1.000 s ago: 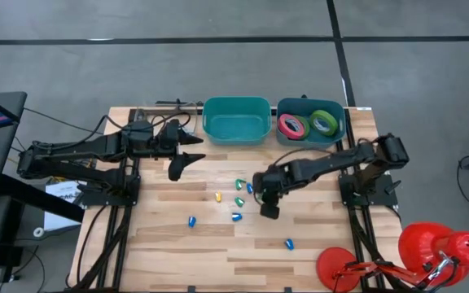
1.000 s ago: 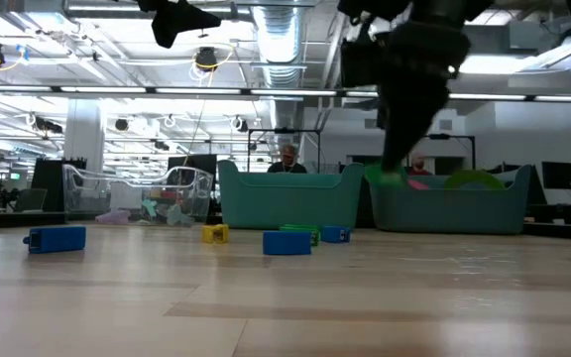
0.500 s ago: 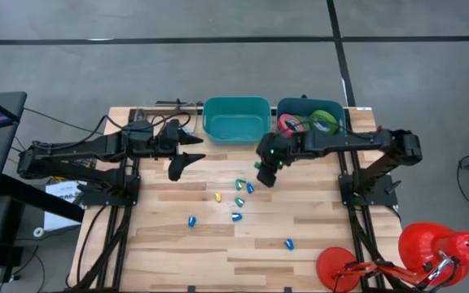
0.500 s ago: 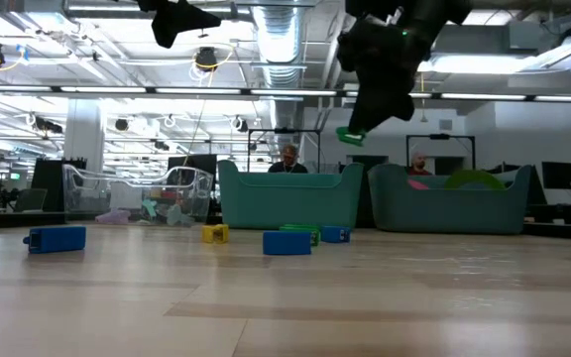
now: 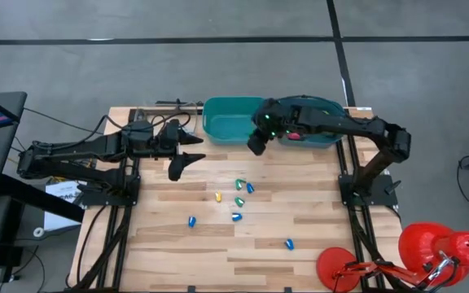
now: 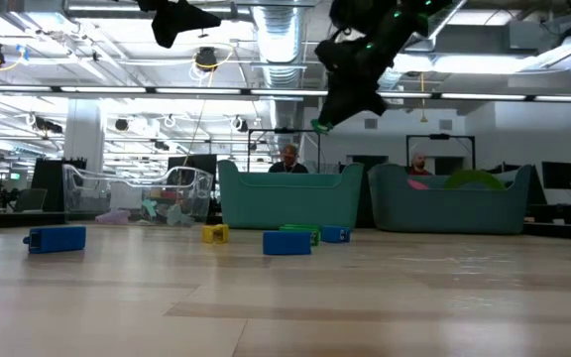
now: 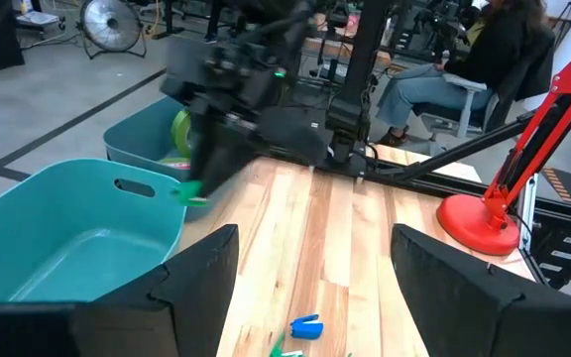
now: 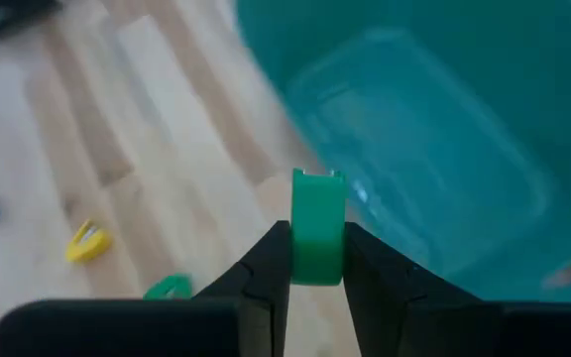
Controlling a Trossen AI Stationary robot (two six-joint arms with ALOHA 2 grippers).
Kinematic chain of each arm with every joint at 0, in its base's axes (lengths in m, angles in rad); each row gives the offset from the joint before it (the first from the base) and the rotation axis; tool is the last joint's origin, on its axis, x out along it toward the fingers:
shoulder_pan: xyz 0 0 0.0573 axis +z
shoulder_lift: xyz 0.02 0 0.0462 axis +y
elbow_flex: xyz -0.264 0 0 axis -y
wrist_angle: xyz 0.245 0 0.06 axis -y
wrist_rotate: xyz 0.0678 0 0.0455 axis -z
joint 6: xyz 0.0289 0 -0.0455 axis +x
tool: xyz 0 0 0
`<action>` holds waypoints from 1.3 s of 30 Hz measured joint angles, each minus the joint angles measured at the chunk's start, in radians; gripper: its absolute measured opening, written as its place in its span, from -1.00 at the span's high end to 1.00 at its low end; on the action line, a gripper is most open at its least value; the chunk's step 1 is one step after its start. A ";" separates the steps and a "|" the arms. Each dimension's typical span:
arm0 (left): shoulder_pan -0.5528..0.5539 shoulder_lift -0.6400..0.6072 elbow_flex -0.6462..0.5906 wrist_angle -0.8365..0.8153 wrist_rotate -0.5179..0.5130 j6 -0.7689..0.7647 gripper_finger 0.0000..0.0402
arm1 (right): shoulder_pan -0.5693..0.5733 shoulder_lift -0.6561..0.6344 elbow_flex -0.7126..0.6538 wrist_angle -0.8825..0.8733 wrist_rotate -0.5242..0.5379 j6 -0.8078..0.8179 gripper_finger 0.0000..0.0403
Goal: Pick and place Stapler, Stapler remover, tape
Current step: Put the green stapler into the green bin
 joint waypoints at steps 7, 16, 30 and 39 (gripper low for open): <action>0.000 0.000 0.000 0.000 0.000 0.000 -0.27 | -0.067 0.105 0.110 -0.001 0.000 -0.028 0.65; 0.000 0.000 0.000 0.000 0.000 0.000 -0.27 | -0.125 0.237 0.165 -0.001 0.000 -0.028 0.65; 0.000 0.000 0.000 0.000 0.000 0.000 -0.27 | -0.158 0.311 0.164 -0.016 -0.003 -0.026 0.65; 0.000 0.000 0.000 0.000 0.000 0.000 -0.27 | -0.159 0.310 0.164 -0.022 -0.017 -0.021 0.47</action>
